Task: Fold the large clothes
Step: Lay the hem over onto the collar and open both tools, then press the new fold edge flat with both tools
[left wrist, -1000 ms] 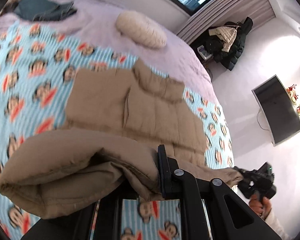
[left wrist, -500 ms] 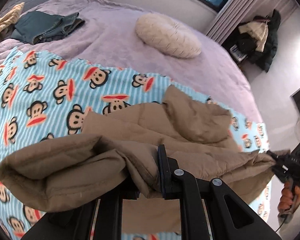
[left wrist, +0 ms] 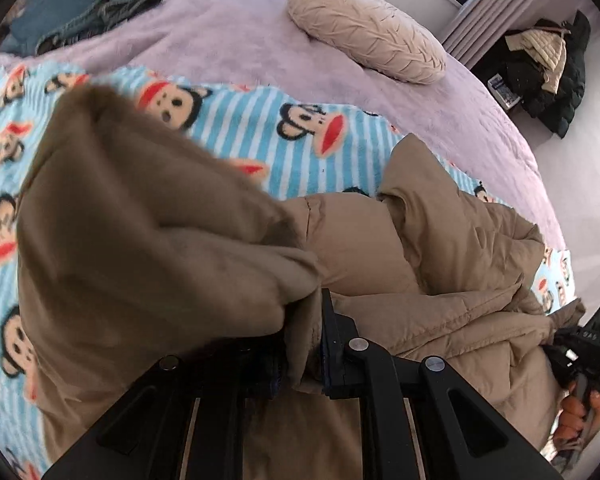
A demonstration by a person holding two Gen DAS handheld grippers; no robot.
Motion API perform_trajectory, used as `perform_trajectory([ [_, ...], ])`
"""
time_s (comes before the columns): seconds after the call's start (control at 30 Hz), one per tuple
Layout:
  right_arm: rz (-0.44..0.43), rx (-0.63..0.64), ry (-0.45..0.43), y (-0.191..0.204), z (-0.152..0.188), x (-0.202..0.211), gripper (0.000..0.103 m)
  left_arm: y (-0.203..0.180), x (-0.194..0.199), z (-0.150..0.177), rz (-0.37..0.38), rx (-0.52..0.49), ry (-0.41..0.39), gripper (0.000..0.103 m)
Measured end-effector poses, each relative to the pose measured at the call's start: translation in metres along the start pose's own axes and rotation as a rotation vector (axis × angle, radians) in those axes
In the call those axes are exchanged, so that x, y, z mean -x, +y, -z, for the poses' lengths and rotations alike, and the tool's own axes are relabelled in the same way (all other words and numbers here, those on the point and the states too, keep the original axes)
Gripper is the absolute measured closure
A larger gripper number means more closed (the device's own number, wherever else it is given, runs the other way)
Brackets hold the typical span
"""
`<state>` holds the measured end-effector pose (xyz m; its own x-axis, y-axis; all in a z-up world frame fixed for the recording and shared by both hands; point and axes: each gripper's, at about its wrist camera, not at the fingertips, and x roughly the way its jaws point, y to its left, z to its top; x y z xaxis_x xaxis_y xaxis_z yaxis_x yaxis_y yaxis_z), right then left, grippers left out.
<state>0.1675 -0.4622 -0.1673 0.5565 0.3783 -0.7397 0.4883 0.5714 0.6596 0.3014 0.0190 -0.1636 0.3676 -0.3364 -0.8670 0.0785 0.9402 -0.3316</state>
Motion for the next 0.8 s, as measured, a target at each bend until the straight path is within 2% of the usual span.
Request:
perform_trajectory([
  [0.07, 0.006, 0.01, 0.014, 0.007, -0.001, 0.004, 0.091, -0.008, 0.01, 0.002, -0.034, -0.048, -0.022, 0.083],
  [0.13, 0.009, 0.024, 0.019, 0.015, -0.002, 0.007, 0.084, -0.013, 0.024, 0.003, -0.039, -0.079, -0.043, 0.068],
  [0.2, -0.001, 0.039, 0.006, 0.023, 0.001, 0.016, 0.07, -0.015, 0.042, 0.006, -0.061, -0.096, -0.081, 0.028],
  [0.23, -0.006, 0.047, -0.006, 0.027, 0.002, 0.02, 0.053, -0.014, 0.052, 0.007, -0.079, -0.098, -0.112, 0.023],
  [0.27, -0.009, 0.066, -0.028, 0.032, 0.005, 0.028, 0.043, -0.014, 0.065, 0.008, -0.09, -0.102, -0.151, 0.023],
  [0.33, 0.002, 0.138, -0.067, 0.045, 0.014, 0.042, 0.043, -0.01, 0.078, 0.007, -0.068, -0.104, -0.165, 0.023],
  [0.37, 0.005, 0.178, -0.064, 0.051, 0.019, 0.044, 0.047, -0.008, 0.083, 0.009, -0.057, -0.097, -0.167, 0.023],
  [0.4, 0.004, 0.235, -0.052, 0.06, 0.026, 0.045, 0.056, -0.006, 0.086, 0.009, -0.058, -0.091, -0.165, 0.023],
  [0.43, 0.02, 0.279, -0.03, 0.066, 0.031, 0.042, 0.078, -0.004, 0.085, 0.01, -0.045, -0.097, -0.15, 0.023],
  [0.5, 0.057, 0.373, 0.017, 0.079, 0.039, 0.027, 0.083, -0.009, 0.072, 0.011, -0.011, -0.131, -0.103, 0.041],
  [0.57, 0.105, 0.437, 0.026, 0.086, 0.042, 0.011, 0.084, -0.017, 0.055, 0.011, -0.029, -0.149, -0.077, 0.041],
  [0.63, 0.142, 0.46, 0.016, 0.087, 0.041, -0.005, 0.084, -0.026, 0.032, 0.007, -0.057, -0.154, -0.085, 0.041],
  [0.7, 0.169, 0.447, -0.002, 0.078, 0.031, -0.021, 0.09, -0.032, 0.008, 0.003, -0.12, -0.168, -0.106, 0.041],
  [0.73, 0.166, 0.429, -0.013, 0.07, 0.025, -0.029, 0.096, -0.032, -0.004, 0.0, -0.137, -0.155, -0.109, 0.041],
  [0.77, 0.162, 0.415, -0.024, 0.066, 0.021, -0.033, 0.102, -0.03, -0.014, -0.002, -0.134, -0.13, -0.108, 0.041],
  [0.8, 0.158, 0.398, -0.034, 0.061, 0.016, -0.038, 0.103, -0.029, -0.023, -0.005, -0.137, -0.114, -0.113, 0.041],
])
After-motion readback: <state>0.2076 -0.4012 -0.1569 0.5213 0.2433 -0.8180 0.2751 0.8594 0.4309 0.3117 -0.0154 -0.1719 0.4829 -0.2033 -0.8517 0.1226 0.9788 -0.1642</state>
